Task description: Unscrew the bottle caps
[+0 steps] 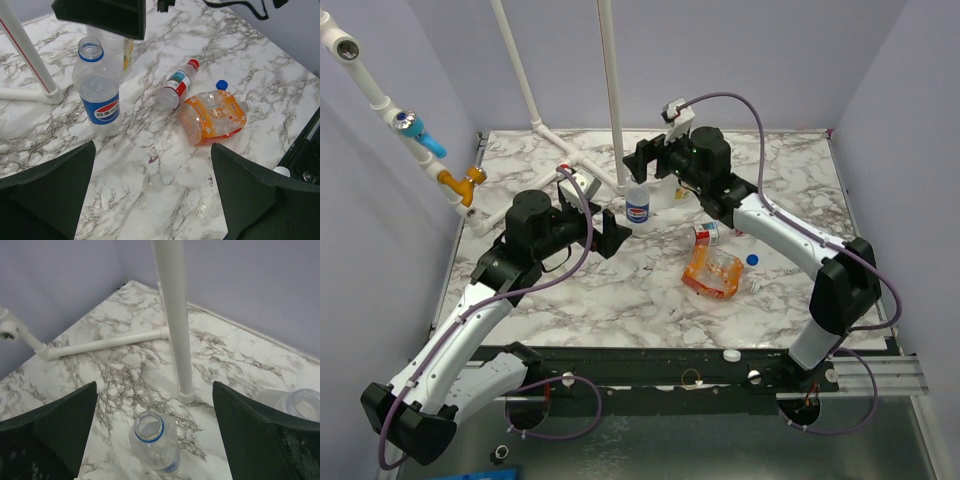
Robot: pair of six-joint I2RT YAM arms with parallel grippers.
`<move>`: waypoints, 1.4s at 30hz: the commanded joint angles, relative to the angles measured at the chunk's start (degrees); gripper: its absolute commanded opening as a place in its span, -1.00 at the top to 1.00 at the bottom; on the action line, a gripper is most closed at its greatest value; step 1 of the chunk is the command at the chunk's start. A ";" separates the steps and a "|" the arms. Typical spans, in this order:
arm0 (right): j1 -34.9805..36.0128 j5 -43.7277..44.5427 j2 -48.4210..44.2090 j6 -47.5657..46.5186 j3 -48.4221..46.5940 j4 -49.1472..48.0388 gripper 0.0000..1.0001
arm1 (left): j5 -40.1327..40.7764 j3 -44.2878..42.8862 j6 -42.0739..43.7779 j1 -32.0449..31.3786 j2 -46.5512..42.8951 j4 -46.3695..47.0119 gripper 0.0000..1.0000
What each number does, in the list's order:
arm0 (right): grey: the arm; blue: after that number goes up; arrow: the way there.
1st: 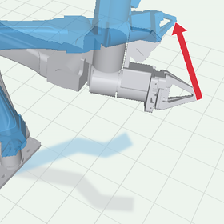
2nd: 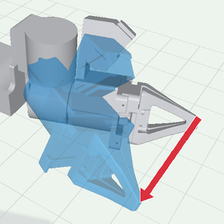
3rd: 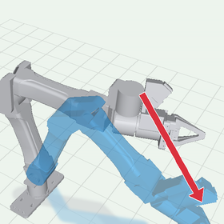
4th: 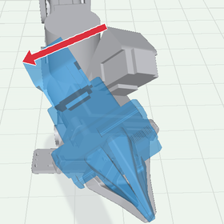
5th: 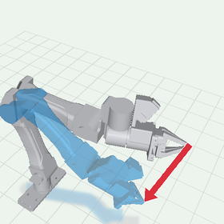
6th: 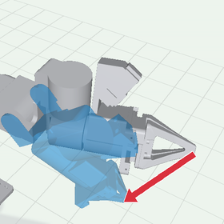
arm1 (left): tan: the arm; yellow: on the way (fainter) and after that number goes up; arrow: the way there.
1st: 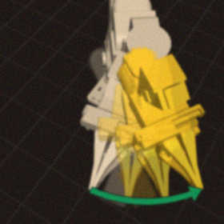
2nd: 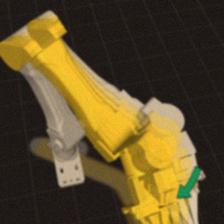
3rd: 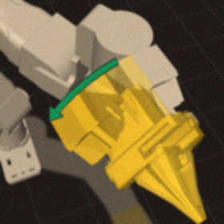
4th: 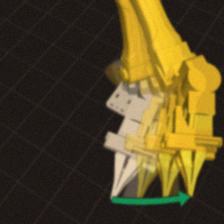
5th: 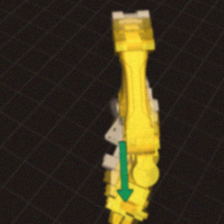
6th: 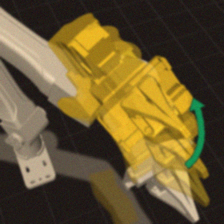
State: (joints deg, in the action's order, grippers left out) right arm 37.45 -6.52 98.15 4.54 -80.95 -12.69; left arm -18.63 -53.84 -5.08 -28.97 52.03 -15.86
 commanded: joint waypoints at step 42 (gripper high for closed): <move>-22.41 21.99 6.87 61.49 8.75 45.18 -0.94 | -4.03 -4.15 1.45 0.14 1.97 -0.76 -0.97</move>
State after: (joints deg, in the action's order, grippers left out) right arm 14.98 14.74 102.45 62.78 -70.48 33.47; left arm -20.60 -55.94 -3.20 -28.97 53.74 -16.03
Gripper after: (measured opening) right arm 0.977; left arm 0.987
